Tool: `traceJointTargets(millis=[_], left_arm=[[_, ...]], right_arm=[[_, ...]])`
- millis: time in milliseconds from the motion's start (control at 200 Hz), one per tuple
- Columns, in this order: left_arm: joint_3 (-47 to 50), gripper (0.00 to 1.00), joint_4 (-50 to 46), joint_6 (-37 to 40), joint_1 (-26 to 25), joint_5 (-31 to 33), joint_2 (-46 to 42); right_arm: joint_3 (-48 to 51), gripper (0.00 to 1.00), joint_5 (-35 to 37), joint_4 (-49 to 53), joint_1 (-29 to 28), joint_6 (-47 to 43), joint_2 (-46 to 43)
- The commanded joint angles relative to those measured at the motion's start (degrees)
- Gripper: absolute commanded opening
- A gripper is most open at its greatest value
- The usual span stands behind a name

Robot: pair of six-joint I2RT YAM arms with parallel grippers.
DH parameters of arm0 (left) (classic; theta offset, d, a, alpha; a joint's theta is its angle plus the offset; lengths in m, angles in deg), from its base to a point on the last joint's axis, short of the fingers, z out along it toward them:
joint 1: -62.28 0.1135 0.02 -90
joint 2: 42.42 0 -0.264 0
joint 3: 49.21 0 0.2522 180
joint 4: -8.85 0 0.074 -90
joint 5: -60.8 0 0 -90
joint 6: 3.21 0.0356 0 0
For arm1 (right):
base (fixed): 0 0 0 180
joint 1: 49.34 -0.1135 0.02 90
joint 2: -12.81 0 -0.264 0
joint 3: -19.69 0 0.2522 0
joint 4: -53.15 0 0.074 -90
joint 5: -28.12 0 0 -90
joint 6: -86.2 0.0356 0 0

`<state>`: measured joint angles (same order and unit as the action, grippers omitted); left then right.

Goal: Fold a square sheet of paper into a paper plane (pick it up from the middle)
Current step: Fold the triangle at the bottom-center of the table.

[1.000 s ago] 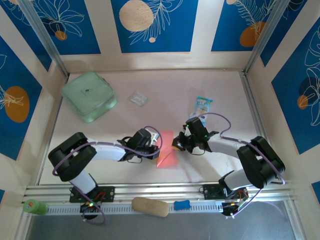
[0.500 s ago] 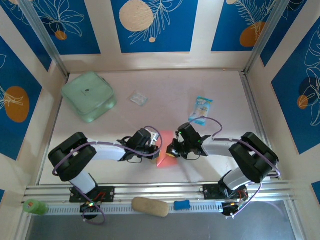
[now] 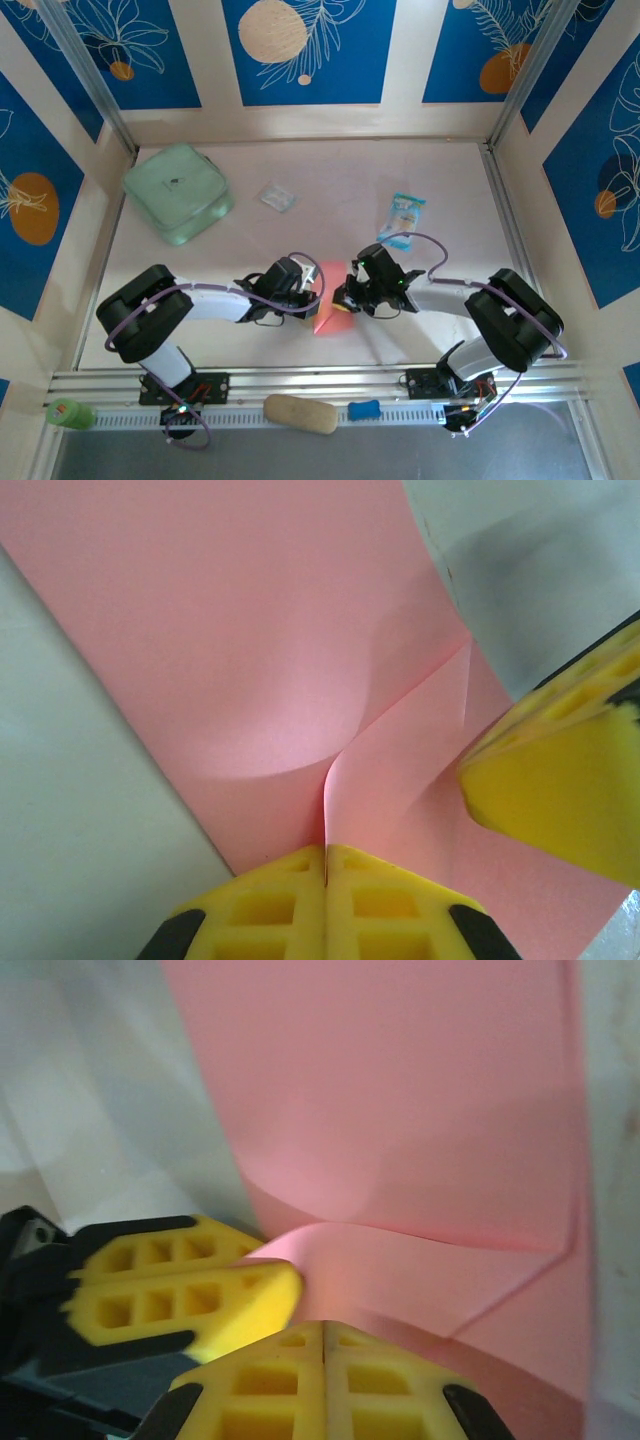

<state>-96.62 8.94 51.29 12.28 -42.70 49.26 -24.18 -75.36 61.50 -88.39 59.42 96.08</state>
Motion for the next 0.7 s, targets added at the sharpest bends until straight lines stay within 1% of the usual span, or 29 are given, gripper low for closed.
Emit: traceJointTargets(millis=[0,140,245,350,450,505,595,695], left_arm=[[-0.62,0.0,-3.12,0.88,-0.21,-0.79,0.8],[-0.63,0.0,-3.12,0.89,-0.2,-0.83,0.83],[-0.71,0.0,-3.12,0.89,-0.19,-0.83,0.79],[-0.71,0.0,-3.3,1.05,-0.25,-0.83,0.69],[-1.05,0.0,-3.88,1.08,-0.21,-0.66,0.01],[-1.29,0.07,-4.41,1.06,-0.19,-0.4,-0.95],[-2.11,0.13,-6.21,1.38,-0.24,0.44,-3.15],[-3.61,0.26,-10.41,1.16,-0.19,1.9,-6.13]], right_arm=[[-1.42,0.03,-1.44,0.0,-0.5,-0.82,0.49],[-2.12,0.02,-2.09,-1.0,-1.37,-1.05,3.37],[-1.99,0.02,0.13,0.91,-1.65,-1.53,5.37],[0.07,0.0,1.24,1.38,-1.56,-0.88,6.81],[1.82,0.0,1.13,0.93,-1.56,-0.39,6.81],[2.29,0.0,1.39,0.94,-1.56,-0.29,6.14],[2.07,0.0,1.86,1.81,-1.56,-0.45,5.51],[1.6,0.0,1.83,1.82,-1.56,-0.47,5.88]])
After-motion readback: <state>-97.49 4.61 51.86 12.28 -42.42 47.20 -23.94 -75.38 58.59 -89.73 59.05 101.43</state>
